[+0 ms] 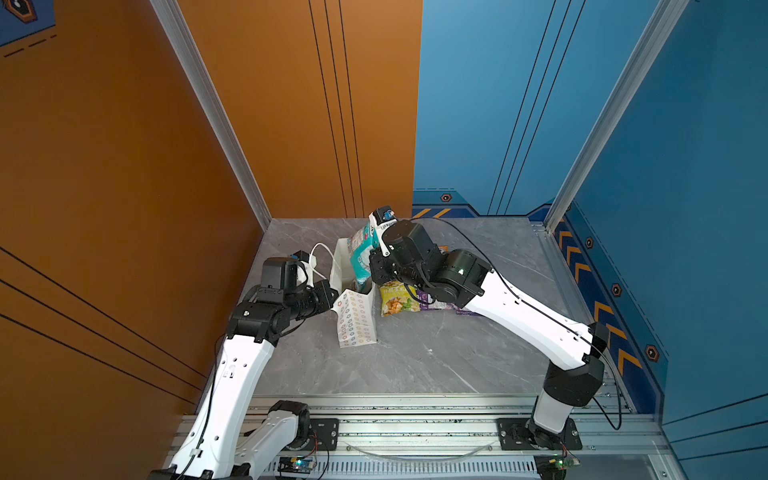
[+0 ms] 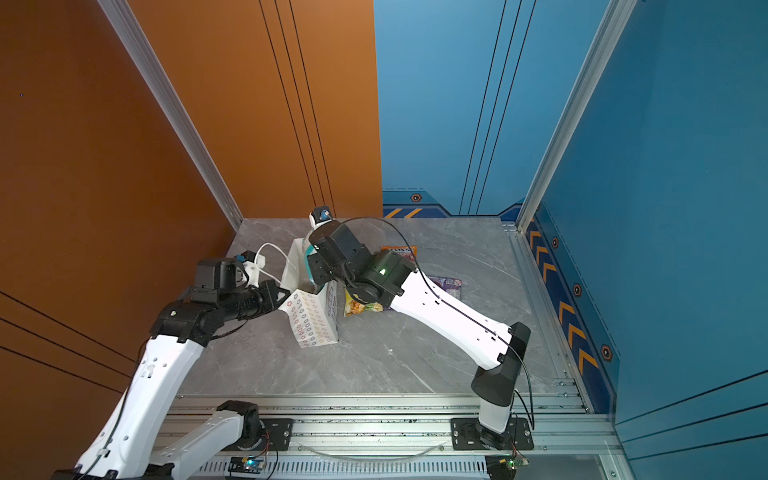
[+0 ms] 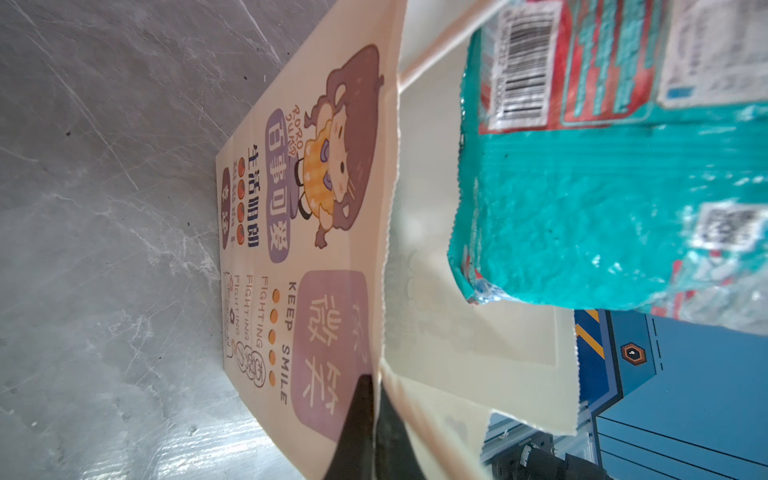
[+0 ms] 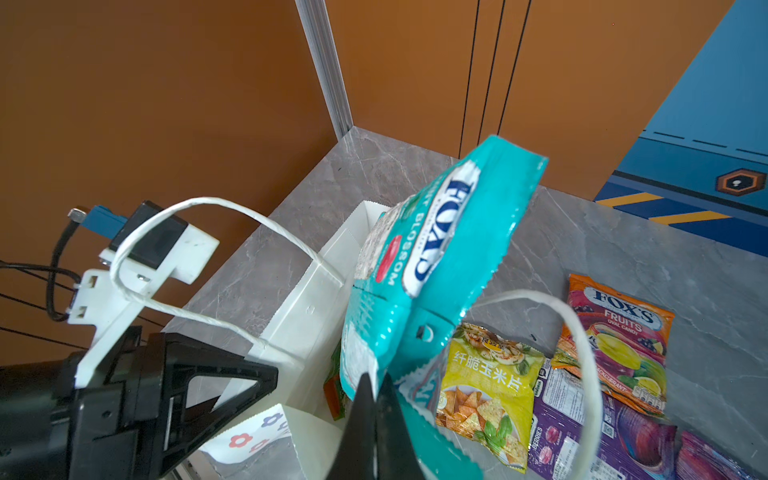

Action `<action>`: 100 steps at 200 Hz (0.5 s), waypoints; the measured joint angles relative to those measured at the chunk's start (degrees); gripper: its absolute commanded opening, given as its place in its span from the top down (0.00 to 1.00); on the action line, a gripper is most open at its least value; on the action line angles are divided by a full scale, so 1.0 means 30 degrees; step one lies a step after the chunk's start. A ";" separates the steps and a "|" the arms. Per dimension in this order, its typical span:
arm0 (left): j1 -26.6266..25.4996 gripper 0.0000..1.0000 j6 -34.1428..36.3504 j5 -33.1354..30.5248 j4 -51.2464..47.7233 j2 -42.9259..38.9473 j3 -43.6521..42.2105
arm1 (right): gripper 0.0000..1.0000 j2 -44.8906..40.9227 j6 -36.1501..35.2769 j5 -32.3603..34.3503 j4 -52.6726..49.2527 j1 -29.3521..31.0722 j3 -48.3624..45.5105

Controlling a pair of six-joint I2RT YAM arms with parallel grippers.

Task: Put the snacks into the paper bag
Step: 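Carry the teal packet with the right gripper over the bag opening, then lower the teal packet into the bag held open by the left gripper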

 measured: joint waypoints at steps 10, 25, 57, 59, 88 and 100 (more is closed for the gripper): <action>0.0000 0.94 0.0000 -0.0015 0.0000 -0.0036 -0.0015 | 1.00 0.0000 0.0058 0.0000 0.0007 0.0095 -0.0007; 0.0000 0.94 0.0000 -0.0058 0.0000 -0.0087 -0.0022 | 1.00 0.0000 0.0175 -0.0007 0.0007 0.0240 -0.0007; 0.0000 0.94 0.0000 -0.0058 0.0007 -0.0168 -0.0131 | 1.00 0.0044 0.0357 -0.0066 0.0007 0.0372 0.0000; 0.0000 0.94 0.0000 -0.0058 0.0007 -0.0175 -0.0138 | 1.00 0.0051 0.0401 -0.0073 0.0015 0.0372 0.0000; 0.0000 0.94 0.0000 -0.0058 0.0000 -0.0262 -0.0146 | 1.00 0.0495 0.0663 -0.0153 0.0022 0.0379 0.0153; 0.0000 0.94 0.0000 -0.0058 0.0000 -0.0277 -0.0153 | 1.00 0.0809 0.0758 -0.0233 0.0015 0.0379 0.0240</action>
